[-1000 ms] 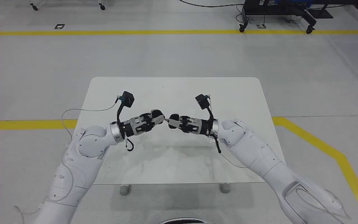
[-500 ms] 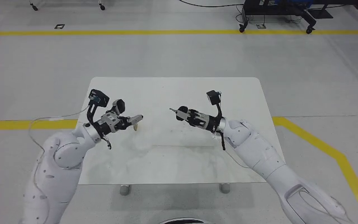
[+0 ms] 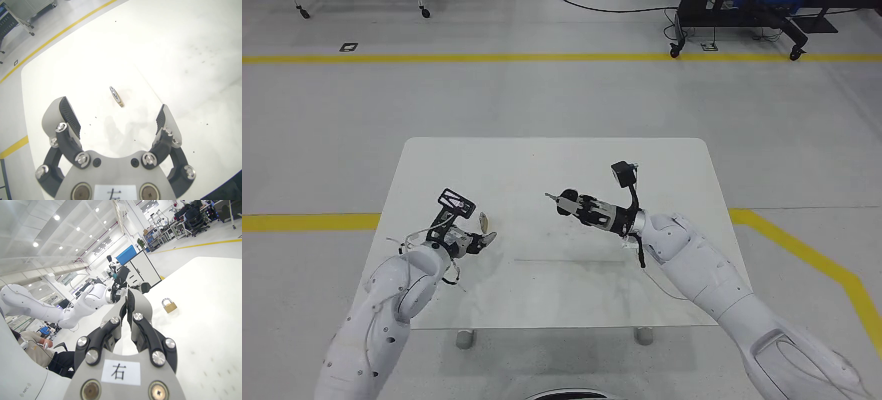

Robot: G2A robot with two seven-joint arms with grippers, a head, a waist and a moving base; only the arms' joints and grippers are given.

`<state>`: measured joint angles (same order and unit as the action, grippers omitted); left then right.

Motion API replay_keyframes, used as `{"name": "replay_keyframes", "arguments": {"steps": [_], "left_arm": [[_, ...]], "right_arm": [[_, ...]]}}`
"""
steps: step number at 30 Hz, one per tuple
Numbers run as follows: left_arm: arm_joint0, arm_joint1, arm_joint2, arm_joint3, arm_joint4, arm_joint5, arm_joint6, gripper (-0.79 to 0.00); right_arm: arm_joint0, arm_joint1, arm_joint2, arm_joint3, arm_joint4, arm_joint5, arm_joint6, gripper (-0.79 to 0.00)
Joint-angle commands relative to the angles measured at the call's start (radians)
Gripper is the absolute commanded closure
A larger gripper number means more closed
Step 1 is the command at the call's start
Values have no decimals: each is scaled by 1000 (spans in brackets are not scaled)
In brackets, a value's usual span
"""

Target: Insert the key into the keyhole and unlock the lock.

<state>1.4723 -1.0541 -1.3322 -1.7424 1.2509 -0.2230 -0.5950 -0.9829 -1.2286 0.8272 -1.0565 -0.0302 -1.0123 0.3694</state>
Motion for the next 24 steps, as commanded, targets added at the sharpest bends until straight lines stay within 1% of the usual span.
{"name": "replay_keyframes", "arguments": {"steps": [1, 3, 5, 6, 7, 10, 11, 12, 16, 19, 20, 24], "left_arm": [[-34, -6, 30, 39, 12, 23, -19, -677], [-58, -11, 49, 64, 5, 29, -31, -646], [-74, -14, 64, 83, 5, 29, -43, -579], [-81, -16, 68, 91, 5, 33, -46, -563], [-87, -17, 71, 97, 4, 40, -47, -520], [-102, -22, 78, 114, 5, 60, -41, -459], [-105, -23, 81, 120, 1, 58, -41, -406], [-108, -24, 83, 126, -1, 55, -43, -372], [-117, -27, 92, 139, -4, 55, -48, -265], [-118, -29, 102, 141, 0, 51, -46, -46], [-120, -30, 105, 145, 1, 49, -47, 0], [-131, -33, 110, 168, -1, 48, -44, 0]], "right_arm": [[0, 0, 0, 0, 0, 0, 0, 0], [0, 0, 0, 0, 0, 0, 0, 0], [0, 0, 0, 0, 0, 0, 0, 0], [0, 0, 0, 0, 0, 0, 0, 0], [0, 0, 0, 0, 0, 0, 0, 0], [0, 0, 0, 0, 0, 0, 0, 0], [0, 0, 0, 0, 0, 0, 0, 0], [0, 0, 0, 0, 0, 0, 0, 0], [0, 0, 0, 0, 0, 0, 0, 0], [0, 0, 0, 0, 0, 0, 0, 0], [0, 0, 0, 0, 0, 0, 0, 0], [0, 0, 0, 0, 0, 0, 0, 0]]}}
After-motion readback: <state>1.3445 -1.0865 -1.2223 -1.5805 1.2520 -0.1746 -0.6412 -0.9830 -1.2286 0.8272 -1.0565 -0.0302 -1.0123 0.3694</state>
